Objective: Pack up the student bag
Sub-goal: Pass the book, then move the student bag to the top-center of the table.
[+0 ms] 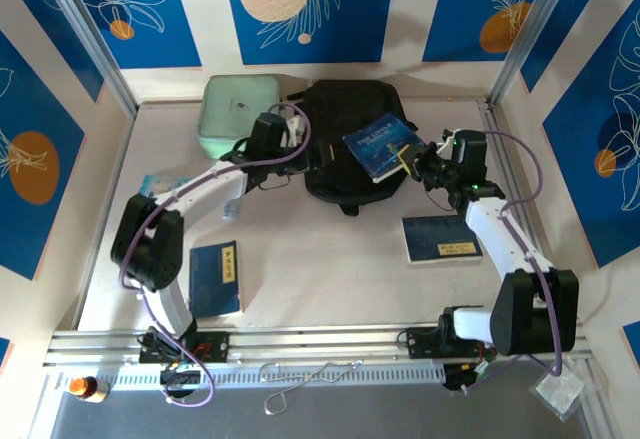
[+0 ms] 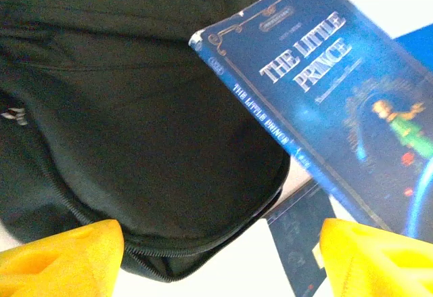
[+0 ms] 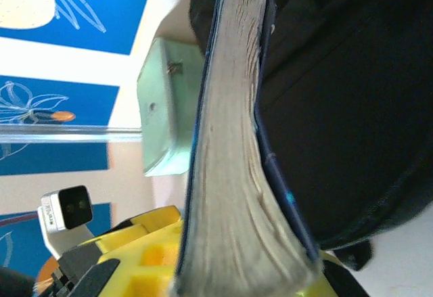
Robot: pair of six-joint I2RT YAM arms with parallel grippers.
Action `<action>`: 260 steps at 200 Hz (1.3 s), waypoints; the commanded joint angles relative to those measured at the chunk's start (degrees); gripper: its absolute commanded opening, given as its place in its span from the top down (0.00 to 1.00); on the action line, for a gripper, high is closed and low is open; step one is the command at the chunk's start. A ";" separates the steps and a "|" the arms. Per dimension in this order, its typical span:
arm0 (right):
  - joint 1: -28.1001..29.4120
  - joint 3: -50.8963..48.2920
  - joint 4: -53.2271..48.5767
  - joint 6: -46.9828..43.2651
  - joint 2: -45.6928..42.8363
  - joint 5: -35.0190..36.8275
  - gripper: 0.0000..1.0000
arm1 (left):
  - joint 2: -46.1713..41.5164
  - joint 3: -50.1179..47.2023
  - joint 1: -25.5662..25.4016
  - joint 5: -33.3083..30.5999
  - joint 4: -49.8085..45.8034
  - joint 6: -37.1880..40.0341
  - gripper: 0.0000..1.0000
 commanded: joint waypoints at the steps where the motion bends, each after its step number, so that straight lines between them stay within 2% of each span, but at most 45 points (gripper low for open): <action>1: -1.05 2.76 -9.66 -8.57 -2.35 2.55 0.96 | 5.75 5.73 -0.89 2.53 -7.60 8.66 0.25; 33: -1.73 4.44 -14.47 -10.65 -0.15 3.26 0.96 | 14.64 14.53 -1.06 3.73 -10.67 9.63 0.26; 57: -1.13 5.51 -17.27 -11.14 3.89 2.88 0.96 | 19.29 16.72 -1.32 1.44 -10.38 11.85 0.31; 67: -0.89 5.59 -18.14 -11.29 5.35 3.18 0.96 | 19.81 15.14 -1.55 0.52 -9.11 12.24 0.32; 102: -0.54 5.38 -21.05 -12.51 7.18 4.99 0.96 | 18.09 5.75 -3.54 3.60 -2.97 12.68 0.34; 147: -0.51 5.25 -23.49 -14.20 6.61 2.58 0.96 | 10.50 -7.65 -7.20 3.35 0.56 13.18 0.34; 169: -1.05 5.79 -23.89 -14.34 4.34 1.55 0.96 | 6.73 -10.58 -8.60 3.58 -0.07 14.77 0.34; 214: -2.83 10.08 -25.20 -14.76 -0.14 1.22 0.96 | 2.91 -3.66 -10.55 1.25 -9.46 24.20 0.34; 241: -4.92 11.66 -27.75 -15.70 -1.08 3.17 0.96 | 4.54 1.14 -12.34 0.81 -11.66 29.78 0.32; 260: -6.90 11.15 -28.03 -15.77 -2.59 3.76 0.96 | 7.22 5.36 -13.74 0.24 -13.94 33.30 0.36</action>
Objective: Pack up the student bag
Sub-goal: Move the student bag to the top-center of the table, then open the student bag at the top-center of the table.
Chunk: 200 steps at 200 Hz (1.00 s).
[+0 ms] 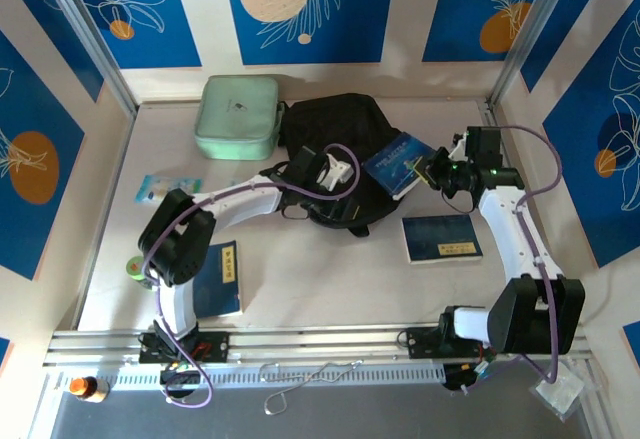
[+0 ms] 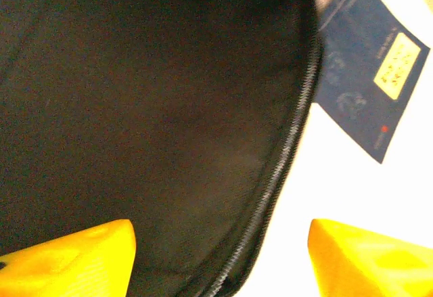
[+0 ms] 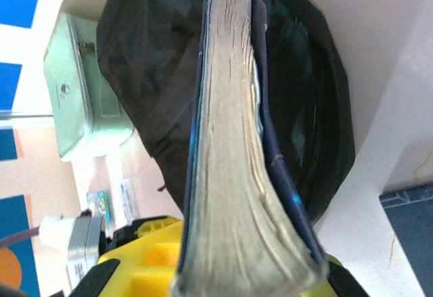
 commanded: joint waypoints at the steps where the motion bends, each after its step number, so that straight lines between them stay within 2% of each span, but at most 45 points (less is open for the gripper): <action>1: -2.21 1.17 -1.60 -1.42 -2.89 0.62 0.96 | 2.17 5.45 -2.09 -0.85 -5.20 7.62 0.36; 21: -4.29 0.69 -1.99 -1.73 -4.18 0.58 0.96 | 5.20 9.54 -3.02 -1.20 -7.15 10.29 0.42; 46: -6.29 -0.08 -2.22 -1.95 -5.21 -0.66 0.96 | 8.88 13.98 -3.14 1.52 -9.22 12.75 0.52; 74: -7.62 -0.78 -2.31 -1.98 -6.01 -1.57 0.96 | 12.17 17.70 -3.12 6.34 -12.70 16.82 0.58; 90: -8.09 -1.24 -2.14 -1.96 -6.54 -1.88 0.96 | 13.53 19.21 -3.08 6.70 -15.27 19.13 0.61; 124: -8.73 -2.19 -1.71 -1.28 -6.95 -3.01 0.96 | 14.01 19.64 -3.14 3.92 -17.67 23.41 0.65; 137: -8.91 -2.86 -0.81 -0.52 -6.99 -4.03 0.96 | 14.25 19.82 -3.12 2.56 -18.49 24.94 0.71; 159: -9.08 -3.62 0.45 0.56 -7.24 -5.17 0.96 | 15.13 21.44 -3.05 -0.41 -21.36 27.28 0.74; 200: -9.08 -3.71 0.42 0.65 -7.47 -5.35 0.96 | 14.83 23.56 -3.09 0.15 -24.08 28.97 0.73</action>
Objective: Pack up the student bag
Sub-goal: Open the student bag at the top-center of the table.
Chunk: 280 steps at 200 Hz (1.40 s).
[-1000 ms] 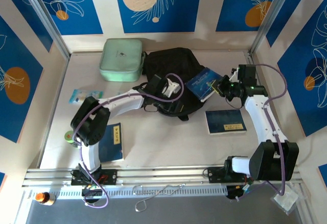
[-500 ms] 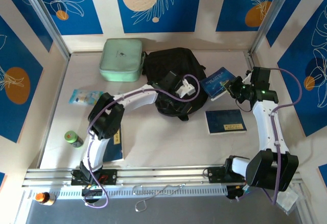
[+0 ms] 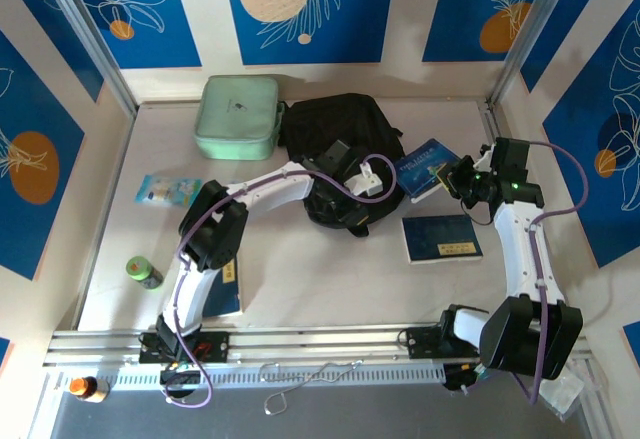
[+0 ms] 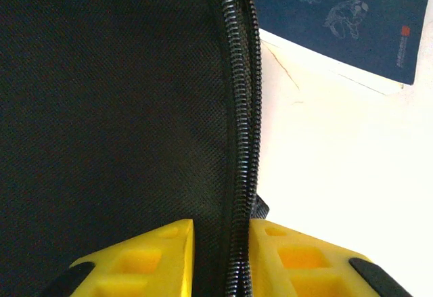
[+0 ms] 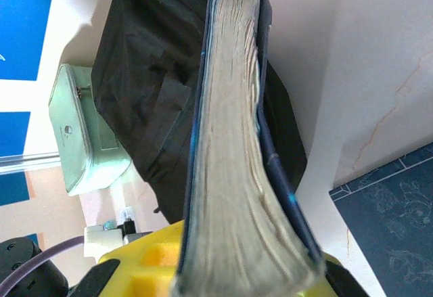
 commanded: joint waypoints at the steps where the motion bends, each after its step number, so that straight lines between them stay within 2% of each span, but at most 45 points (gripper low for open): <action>1: -0.36 -0.08 2.86 0.49 -1.86 -2.88 0.96 | 0.19 2.15 -0.21 -1.22 -3.39 3.14 0.73; 23: -0.49 -0.68 3.14 0.97 -2.35 -2.78 0.96 | -0.59 2.29 -0.07 -2.89 -2.81 3.35 0.79; 62: -0.60 -1.62 5.00 1.97 -3.07 -3.77 0.96 | -2.67 0.35 -0.16 -2.22 -0.40 2.55 0.81; 94: -0.63 -1.74 5.19 1.90 -2.71 -3.85 0.96 | -3.79 0.01 -0.06 -2.72 -0.22 1.43 0.76; 131: -0.63 -2.32 5.43 1.97 -2.61 -3.92 0.96 | -7.29 -3.83 0.46 -1.87 5.14 0.67 0.69; 164: -0.65 -2.75 5.43 1.91 -2.57 -4.11 0.96 | -4.26 -2.12 0.54 -3.75 1.74 2.06 0.68; 200: -0.67 -3.11 5.87 1.99 -2.71 -4.61 0.96 | -1.60 -0.44 0.54 -0.72 -1.81 3.57 0.72; 261: -0.71 -3.19 6.43 2.58 -2.91 -5.43 0.96 | 0.61 1.17 0.39 -1.34 -3.88 4.53 0.82; 280: -0.80 -3.16 6.29 2.61 -2.99 -5.26 0.96 | 1.31 1.97 0.39 0.35 -5.14 5.20 0.80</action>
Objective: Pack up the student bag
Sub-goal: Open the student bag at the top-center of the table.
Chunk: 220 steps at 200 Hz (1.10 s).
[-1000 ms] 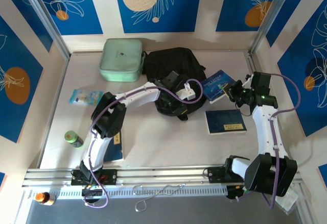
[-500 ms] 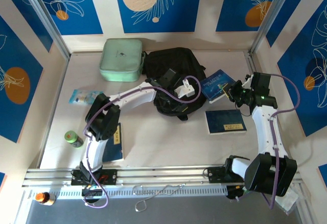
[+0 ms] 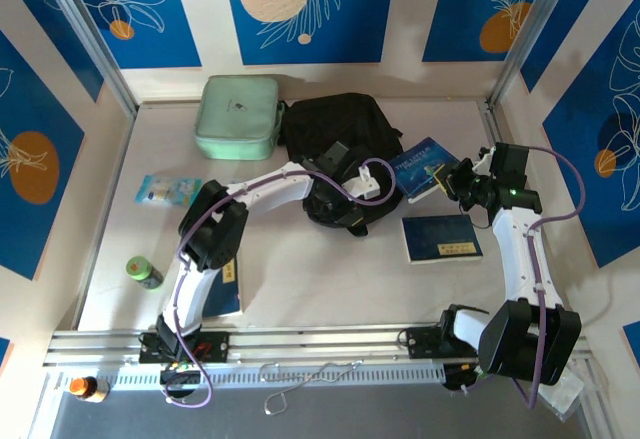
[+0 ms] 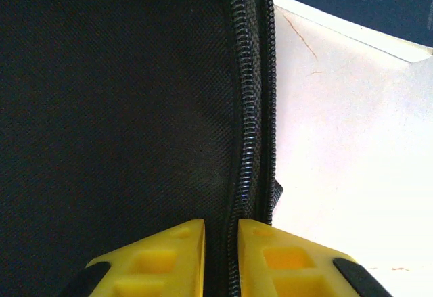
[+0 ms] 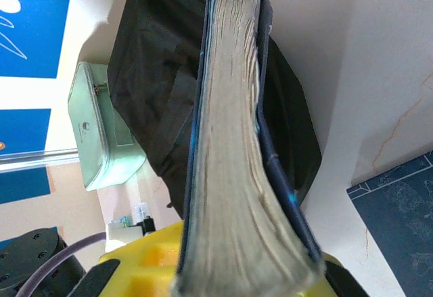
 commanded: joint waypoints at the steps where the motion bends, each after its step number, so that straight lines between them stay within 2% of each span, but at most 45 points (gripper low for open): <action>1: -0.48 0.10 2.29 0.34 -1.45 -2.46 0.96 | 1.36 2.69 0.26 2.69 -3.39 2.19 0.80; 34: -0.65 0.26 1.94 0.34 -1.46 -2.24 0.96 | 2.88 4.33 0.24 4.71 -5.89 3.82 0.68; 60: -0.83 0.43 1.67 0.26 -1.42 -2.11 0.96 | 3.30 4.36 0.05 2.28 -5.27 4.09 0.65; 86: -1.00 0.38 1.40 0.34 -1.52 -2.02 0.96 | 4.10 4.57 -0.14 -4.11 -3.79 3.44 0.73; 126: -1.42 0.40 1.18 0.33 -1.74 -1.93 0.96 | 3.66 4.88 -0.22 -4.87 -3.29 3.00 0.81; 141: -1.83 0.51 0.80 0.09 -2.01 -2.04 0.96 | 1.35 4.61 -0.13 -4.57 -3.10 3.34 0.89; 184: -4.00 1.12 -0.75 -0.66 -4.99 -1.34 0.96 | -6.21 1.93 0.64 -5.95 2.36 2.91 1.00; 220: -5.84 2.02 -3.33 -1.88 -8.15 0.03 0.96 | -9.46 -0.85 1.82 -6.65 6.70 0.04 1.00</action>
